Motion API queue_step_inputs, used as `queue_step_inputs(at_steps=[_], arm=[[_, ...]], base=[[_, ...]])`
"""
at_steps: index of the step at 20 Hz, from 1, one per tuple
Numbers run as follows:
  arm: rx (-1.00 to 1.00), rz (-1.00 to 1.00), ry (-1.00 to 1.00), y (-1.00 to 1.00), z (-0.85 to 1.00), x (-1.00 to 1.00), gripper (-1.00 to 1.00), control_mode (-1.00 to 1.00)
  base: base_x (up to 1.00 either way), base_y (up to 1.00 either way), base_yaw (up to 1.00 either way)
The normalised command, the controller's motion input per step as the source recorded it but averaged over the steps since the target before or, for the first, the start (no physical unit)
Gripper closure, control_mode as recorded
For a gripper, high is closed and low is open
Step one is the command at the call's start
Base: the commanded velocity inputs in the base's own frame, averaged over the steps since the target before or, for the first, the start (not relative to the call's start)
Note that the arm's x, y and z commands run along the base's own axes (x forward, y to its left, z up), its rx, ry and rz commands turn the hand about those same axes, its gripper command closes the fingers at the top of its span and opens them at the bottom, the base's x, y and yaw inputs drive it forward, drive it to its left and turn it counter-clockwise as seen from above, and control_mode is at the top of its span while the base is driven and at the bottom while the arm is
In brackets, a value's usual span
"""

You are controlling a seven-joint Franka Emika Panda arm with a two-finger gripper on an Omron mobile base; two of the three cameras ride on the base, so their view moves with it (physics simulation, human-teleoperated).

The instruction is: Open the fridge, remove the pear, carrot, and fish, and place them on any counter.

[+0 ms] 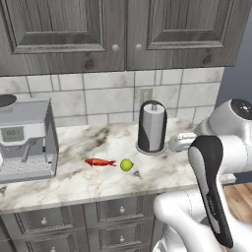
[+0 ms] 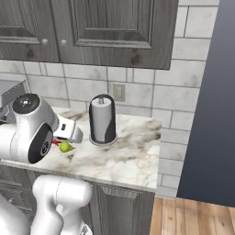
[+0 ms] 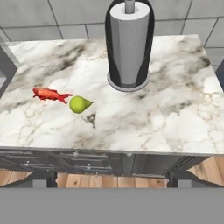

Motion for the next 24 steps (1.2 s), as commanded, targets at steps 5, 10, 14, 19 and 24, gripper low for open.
queue_step_inputs(at_steps=[5,10,14,19,24], arm=[[-0.01,0.00,-0.01,-0.07,0.87,-0.72,-1.00,-1.00],[0.03,0.00,0.00,-0.15,0.13,-0.18,-1.00,-1.00],[0.01,0.00,-0.03,-0.08,0.00,-0.22,-1.00,-1.00],[0.00,0.00,0.00,0.00,0.00,0.00,-1.00,-1.00],[0.00,0.00,0.00,0.00,0.00,0.00,-1.00,1.00]], base=[[0.00,0.00,0.00],[0.00,0.00,0.00],[0.00,0.00,0.00],[0.00,0.00,0.00],[-0.10,0.00,-0.03]])
